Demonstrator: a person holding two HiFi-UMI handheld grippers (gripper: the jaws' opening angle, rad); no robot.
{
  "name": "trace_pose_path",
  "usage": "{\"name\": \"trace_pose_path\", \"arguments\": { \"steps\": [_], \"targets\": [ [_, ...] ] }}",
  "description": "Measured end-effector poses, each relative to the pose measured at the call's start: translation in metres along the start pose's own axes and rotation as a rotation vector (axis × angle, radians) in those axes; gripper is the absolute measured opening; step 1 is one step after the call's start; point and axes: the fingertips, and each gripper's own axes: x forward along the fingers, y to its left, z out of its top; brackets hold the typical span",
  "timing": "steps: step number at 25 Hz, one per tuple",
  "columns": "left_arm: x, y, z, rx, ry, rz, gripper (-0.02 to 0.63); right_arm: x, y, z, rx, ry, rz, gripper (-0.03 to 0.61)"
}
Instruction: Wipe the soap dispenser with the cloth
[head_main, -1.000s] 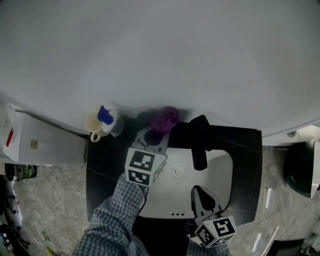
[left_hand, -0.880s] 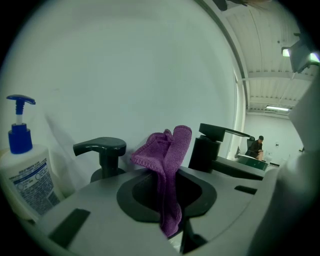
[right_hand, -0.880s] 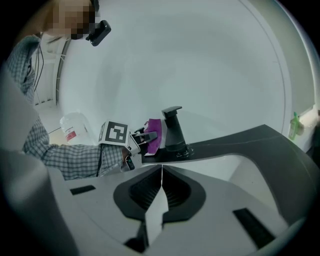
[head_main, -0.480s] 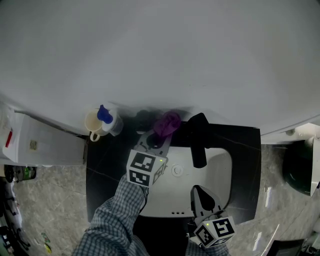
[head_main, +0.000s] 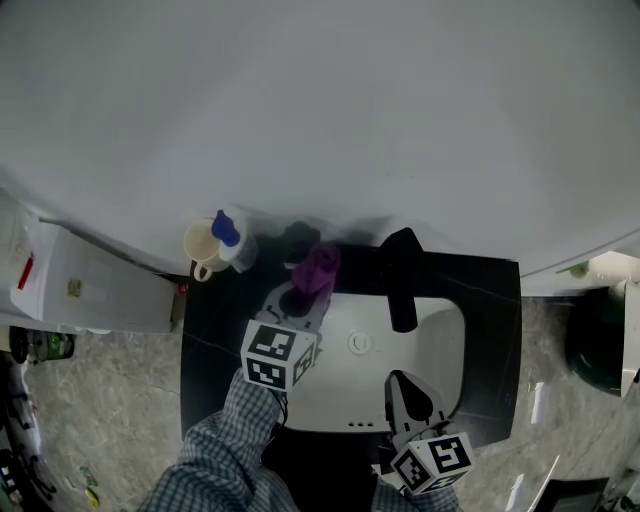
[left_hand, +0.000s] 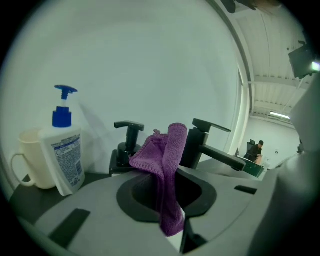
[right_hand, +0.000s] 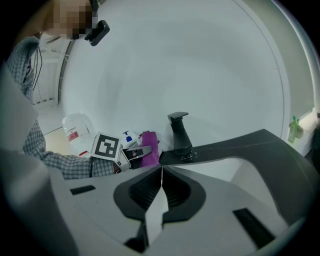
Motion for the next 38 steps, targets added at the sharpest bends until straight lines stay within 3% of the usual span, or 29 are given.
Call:
{"name": "trace_pose_path", "arguments": {
  "steps": [8, 21, 31, 38],
  "targets": [
    [-0.065, 0.002, 0.020, 0.001, -0.063, 0.012, 0.060, -0.002, 0.027, 0.017, -0.044, -0.060, 0.019, 0.018],
    [-0.172, 0.003, 0.017, 0.097, -0.029, 0.020, 0.060, -0.012, 0.074, 0.033, -0.082, -0.129, 0.053, 0.018],
    [-0.213, 0.011, 0.015, 0.076, -0.080, 0.047, 0.060, -0.026, 0.092, 0.021, -0.092, -0.138, 0.026, 0.018],
    [-0.236, 0.017, 0.010, 0.003, -0.116, 0.076, 0.060, -0.037, 0.097, 0.014, -0.096, -0.138, 0.023, 0.018]
  ]
}}
